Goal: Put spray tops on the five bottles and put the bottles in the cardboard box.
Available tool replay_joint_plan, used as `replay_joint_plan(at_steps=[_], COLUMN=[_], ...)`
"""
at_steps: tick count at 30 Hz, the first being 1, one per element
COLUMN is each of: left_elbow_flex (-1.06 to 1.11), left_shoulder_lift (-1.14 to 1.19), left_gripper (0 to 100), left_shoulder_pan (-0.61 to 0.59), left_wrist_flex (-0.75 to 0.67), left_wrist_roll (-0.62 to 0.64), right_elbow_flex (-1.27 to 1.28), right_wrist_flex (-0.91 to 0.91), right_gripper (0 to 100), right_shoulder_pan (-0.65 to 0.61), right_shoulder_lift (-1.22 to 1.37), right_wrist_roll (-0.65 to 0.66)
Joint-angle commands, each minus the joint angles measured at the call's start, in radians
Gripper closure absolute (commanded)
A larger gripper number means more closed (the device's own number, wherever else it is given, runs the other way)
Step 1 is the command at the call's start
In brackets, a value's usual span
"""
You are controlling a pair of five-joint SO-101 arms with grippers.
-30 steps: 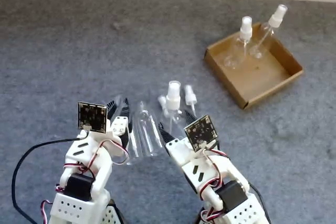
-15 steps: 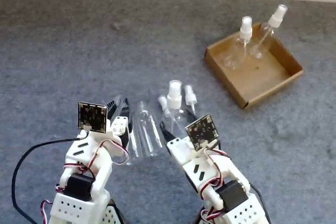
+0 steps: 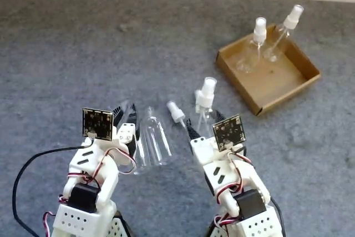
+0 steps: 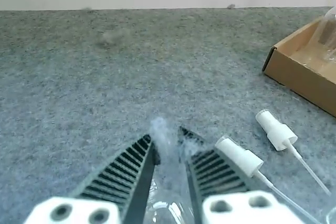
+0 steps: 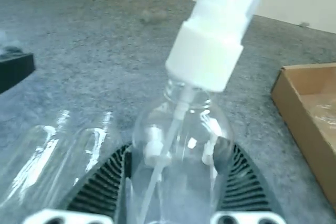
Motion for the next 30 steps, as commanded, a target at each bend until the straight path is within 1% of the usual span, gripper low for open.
replay_joint_plan(at_steps=[1, 6, 11, 13, 16, 21, 25, 27, 30], left_elbow_flex=[0.021, 0.021, 0.021, 0.021, 0.021, 0.021, 0.021, 0.021, 0.021], left_shoulder_lift=[0.001, 0.001, 0.001, 0.001, 0.001, -0.004, -0.004, -0.004, -0.004], left_gripper=[100, 100, 100, 100, 100, 100, 100, 100, 100], left_shoulder_pan=[0.031, 0.140, 0.229, 0.263, 0.312, 0.433, 0.498, 0.519, 0.553], left_wrist_flex=[-0.023, 0.025, 0.031, 0.032, 0.080, 0.100, 0.101, 0.101, 0.101], left_wrist_roll=[0.006, 0.005, 0.005, 0.005, 0.005, 0.003, 0.003, 0.003, 0.003], right_elbow_flex=[0.054, -0.015, -0.045, -0.045, -0.047, -0.047, -0.047, -0.047, -0.047], right_wrist_flex=[-0.004, -0.062, -0.119, -0.156, -0.236, -0.381, -0.418, -0.418, -0.417], right_gripper=[91.0, 91.0, 91.0, 91.0, 91.0, 91.1, 91.1, 91.1, 91.1], right_shoulder_pan=[-0.068, -0.048, -0.048, -0.048, -0.044, -0.047, -0.050, -0.070, -0.137], right_shoulder_lift=[-0.015, -0.015, -0.015, -0.015, -0.015, -0.015, -0.015, -0.015, -0.015], right_wrist_roll=[0.011, 0.011, 0.011, 0.011, 0.011, 0.011, 0.011, 0.011, 0.011])
